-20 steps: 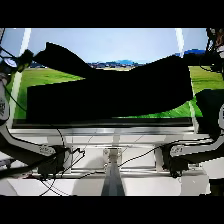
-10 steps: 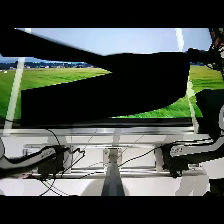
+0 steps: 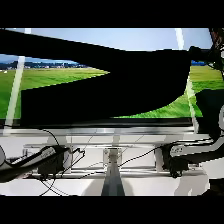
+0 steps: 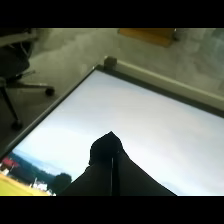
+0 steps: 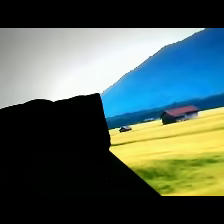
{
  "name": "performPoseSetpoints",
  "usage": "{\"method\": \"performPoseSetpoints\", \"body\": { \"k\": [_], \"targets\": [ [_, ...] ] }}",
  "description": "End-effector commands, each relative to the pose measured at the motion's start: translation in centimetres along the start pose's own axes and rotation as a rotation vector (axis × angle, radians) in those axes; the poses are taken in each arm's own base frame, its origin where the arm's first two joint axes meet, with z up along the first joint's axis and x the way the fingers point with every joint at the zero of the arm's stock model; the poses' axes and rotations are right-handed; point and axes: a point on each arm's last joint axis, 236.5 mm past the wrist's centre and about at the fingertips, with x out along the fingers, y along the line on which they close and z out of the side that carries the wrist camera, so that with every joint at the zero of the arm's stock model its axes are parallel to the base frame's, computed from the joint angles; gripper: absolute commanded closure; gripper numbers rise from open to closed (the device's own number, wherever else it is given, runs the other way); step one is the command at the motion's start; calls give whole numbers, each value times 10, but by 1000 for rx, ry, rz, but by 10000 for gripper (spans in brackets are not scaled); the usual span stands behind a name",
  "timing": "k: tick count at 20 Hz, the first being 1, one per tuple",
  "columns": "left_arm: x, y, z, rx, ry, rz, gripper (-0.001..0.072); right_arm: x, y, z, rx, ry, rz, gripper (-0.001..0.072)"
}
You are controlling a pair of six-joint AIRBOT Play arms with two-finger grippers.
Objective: Fold the clothes and pants, and hang the long-sleeved shirts on hangers.
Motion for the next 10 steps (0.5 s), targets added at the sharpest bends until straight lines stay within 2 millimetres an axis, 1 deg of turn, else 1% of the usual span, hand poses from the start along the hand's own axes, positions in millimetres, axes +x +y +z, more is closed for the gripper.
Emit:
{"method": "performPoseSetpoints", "body": {
  "k": [1,3,4,5,6,8,9,10],
  "targets": [
    [24,3,-58,-51,183,7,703,2,2,13,-6,-55,-16,695],
    [44,-11,-82,-142,230,-21,703,2,-1,28,-10,-120,-41,695],
    [54,-21,-88,-172,226,-42,703,2,-2,34,-13,-145,-51,695],
    [62,-33,-84,-205,193,-67,703,2,-2,38,-15,-164,-57,695],
    [67,-44,-72,-217,141,-92,704,2,-2,41,-16,-177,-62,695],
    [71,-66,-36,-211,39,-135,705,2,-3,46,-18,-195,-69,695],
    [70,-73,-20,-209,9,-150,705,1,-3,47,-18,-201,-72,695],
    [68,-75,-11,-207,-5,-156,704,1,-4,47,-18,-204,-74,695]
  ]
}}
